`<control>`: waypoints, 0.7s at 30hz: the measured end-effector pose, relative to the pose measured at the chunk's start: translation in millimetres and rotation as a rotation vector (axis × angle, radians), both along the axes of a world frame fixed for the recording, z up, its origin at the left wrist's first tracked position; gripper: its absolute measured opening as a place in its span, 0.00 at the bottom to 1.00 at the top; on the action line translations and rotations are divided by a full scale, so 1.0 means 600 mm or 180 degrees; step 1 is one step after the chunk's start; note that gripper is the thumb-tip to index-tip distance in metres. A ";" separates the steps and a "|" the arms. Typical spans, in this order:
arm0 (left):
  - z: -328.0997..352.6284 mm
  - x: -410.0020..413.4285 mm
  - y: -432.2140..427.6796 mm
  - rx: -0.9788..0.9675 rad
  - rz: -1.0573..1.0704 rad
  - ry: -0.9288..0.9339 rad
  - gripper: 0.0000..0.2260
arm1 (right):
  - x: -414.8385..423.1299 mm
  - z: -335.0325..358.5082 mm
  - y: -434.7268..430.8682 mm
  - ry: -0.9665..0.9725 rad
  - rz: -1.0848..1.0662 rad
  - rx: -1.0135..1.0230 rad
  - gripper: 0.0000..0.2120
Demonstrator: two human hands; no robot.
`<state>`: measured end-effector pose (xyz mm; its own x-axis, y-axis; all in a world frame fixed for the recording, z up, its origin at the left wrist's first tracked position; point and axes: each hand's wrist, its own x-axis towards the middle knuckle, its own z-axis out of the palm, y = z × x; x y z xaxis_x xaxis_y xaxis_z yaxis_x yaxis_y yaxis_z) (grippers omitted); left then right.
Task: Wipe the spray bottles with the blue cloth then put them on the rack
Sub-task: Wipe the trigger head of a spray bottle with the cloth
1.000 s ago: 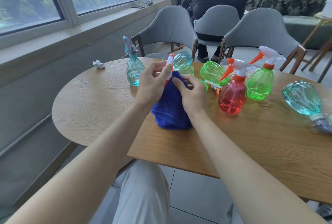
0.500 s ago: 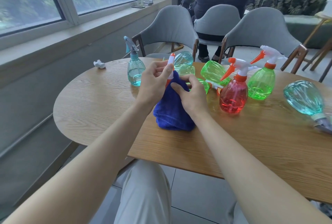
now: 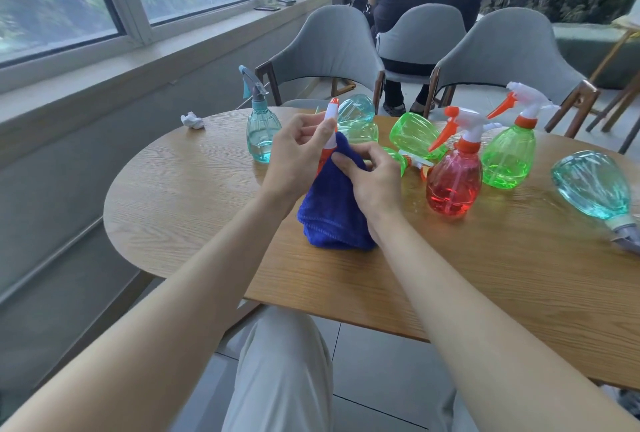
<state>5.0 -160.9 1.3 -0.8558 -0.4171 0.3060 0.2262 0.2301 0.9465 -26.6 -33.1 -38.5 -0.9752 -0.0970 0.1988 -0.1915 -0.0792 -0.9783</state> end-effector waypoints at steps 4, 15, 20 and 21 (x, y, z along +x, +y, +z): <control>0.001 -0.004 -0.005 -0.0014 -0.0001 -0.0057 0.13 | -0.004 -0.001 0.001 -0.0095 0.0091 -0.0062 0.04; -0.002 0.001 0.004 0.0043 0.0034 0.0057 0.12 | -0.021 0.010 0.013 -0.0930 0.0186 -0.0395 0.08; -0.001 0.004 0.010 0.0088 0.0075 0.0040 0.13 | -0.010 0.016 0.021 -0.0884 0.0151 -0.0157 0.12; 0.000 0.005 0.011 0.0098 0.0072 0.0028 0.12 | -0.007 0.021 0.017 -0.0766 0.0119 -0.0222 0.11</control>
